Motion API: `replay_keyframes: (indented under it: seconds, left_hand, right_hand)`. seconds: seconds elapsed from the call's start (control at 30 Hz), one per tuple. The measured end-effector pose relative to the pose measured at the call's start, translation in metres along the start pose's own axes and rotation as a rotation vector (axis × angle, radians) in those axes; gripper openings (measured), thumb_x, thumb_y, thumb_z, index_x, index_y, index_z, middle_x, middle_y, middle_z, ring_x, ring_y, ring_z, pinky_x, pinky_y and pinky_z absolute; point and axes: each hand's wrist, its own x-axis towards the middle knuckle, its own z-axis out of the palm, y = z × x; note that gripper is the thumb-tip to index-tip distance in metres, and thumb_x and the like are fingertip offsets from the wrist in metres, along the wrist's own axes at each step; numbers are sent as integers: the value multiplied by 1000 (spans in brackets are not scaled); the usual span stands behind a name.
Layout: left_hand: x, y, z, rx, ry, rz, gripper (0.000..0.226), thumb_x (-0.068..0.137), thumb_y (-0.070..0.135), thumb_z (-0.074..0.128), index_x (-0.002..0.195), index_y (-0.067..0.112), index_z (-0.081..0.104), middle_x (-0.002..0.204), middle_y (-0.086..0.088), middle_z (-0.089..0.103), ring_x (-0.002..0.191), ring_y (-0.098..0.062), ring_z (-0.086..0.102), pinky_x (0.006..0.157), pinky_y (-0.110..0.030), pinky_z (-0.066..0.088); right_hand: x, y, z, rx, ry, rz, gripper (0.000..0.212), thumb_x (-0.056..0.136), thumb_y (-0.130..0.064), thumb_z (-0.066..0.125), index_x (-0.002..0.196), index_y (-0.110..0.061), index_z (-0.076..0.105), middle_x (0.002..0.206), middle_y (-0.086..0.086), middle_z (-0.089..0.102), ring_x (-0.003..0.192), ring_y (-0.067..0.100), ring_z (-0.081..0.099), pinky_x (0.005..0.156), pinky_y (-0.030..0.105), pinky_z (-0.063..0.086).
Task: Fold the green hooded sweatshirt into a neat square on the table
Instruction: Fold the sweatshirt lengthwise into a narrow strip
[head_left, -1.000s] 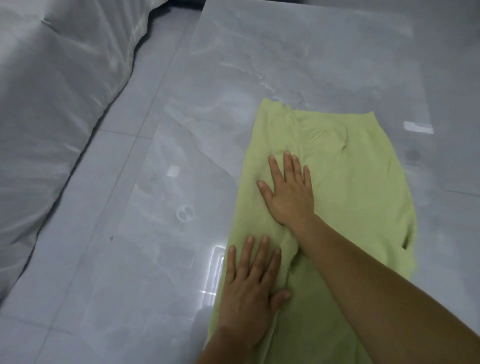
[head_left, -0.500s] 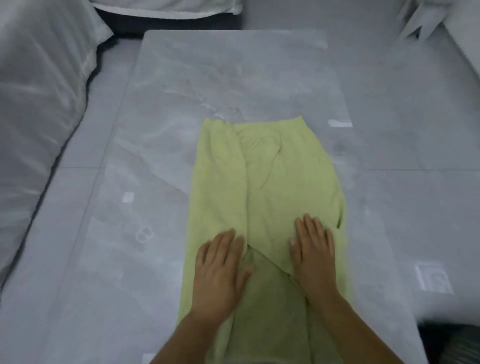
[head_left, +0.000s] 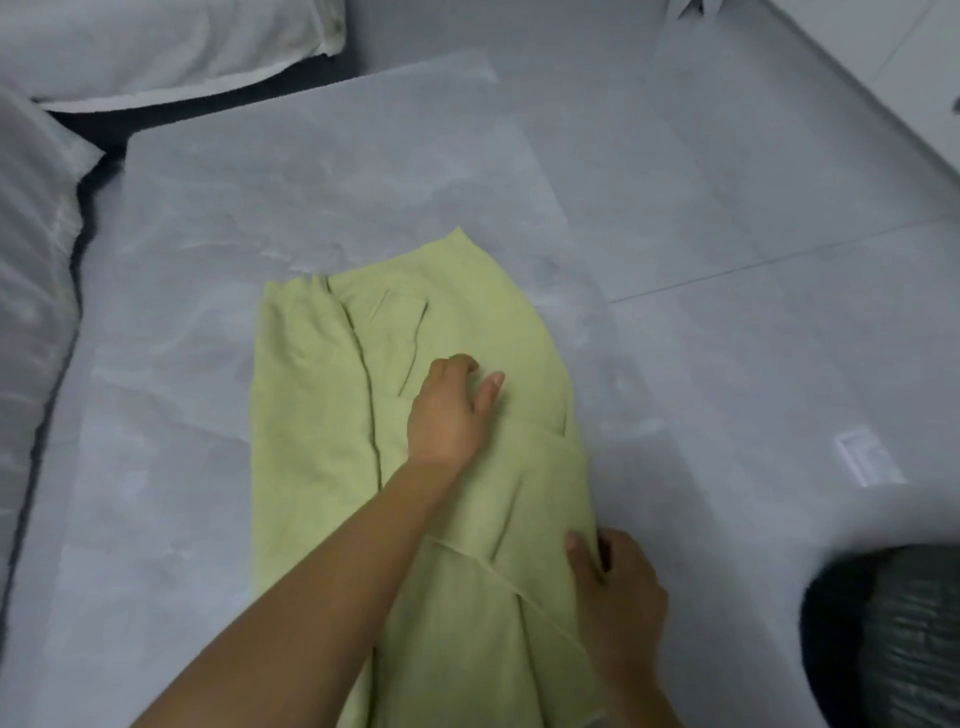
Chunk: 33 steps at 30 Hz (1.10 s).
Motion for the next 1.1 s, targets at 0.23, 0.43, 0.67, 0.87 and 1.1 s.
replay_keyframes:
  seconds: [0.23, 0.43, 0.67, 0.87, 1.1]
  left_hand:
    - [79, 61, 60, 105, -58, -143, 57, 87, 53, 47, 116, 4, 43, 121, -13, 44, 111, -32, 49, 84, -39, 41]
    - [102, 65, 64, 183, -38, -218, 29, 92, 18, 42, 117, 4, 44, 123, -16, 47, 111, -34, 51, 83, -37, 40]
    - [96, 25, -5, -928, 7, -590, 21, 85, 1, 48, 66, 10, 46, 62, -7, 44, 58, -22, 45, 55, -28, 42]
    - [88, -26, -60, -1149, -24, -603, 16, 91, 16, 54, 100, 4, 61, 88, -11, 70, 77, -19, 67, 72, -34, 54]
    - [77, -98, -80, -312, 96, -402, 5, 84, 7, 60, 84, 11, 56, 80, -6, 54, 80, -19, 48, 69, -27, 40]
  right_hand:
    - [1, 2, 2, 198, 119, -30, 53, 66, -68, 30, 67, -25, 61, 61, -2, 63, 67, 24, 62, 61, 28, 37]
    - [2, 4, 7, 127, 127, -91, 46, 70, -56, 43, 69, -17, 67, 60, 2, 66, 61, 28, 64, 60, 40, 53]
    - [-8, 16, -3, 244, 157, -304, 38, 73, -49, 52, 61, -14, 61, 59, 3, 57, 60, 15, 51, 60, 29, 40]
    - [-52, -35, -7, 152, 221, -618, 21, 70, -47, 50, 81, -29, 47, 74, -8, 52, 64, 8, 47, 52, 15, 37]
    - [-95, -69, 46, -99, -1, -592, 33, 57, -35, 40, 90, -41, 41, 72, -9, 55, 46, 6, 50, 27, 16, 27]
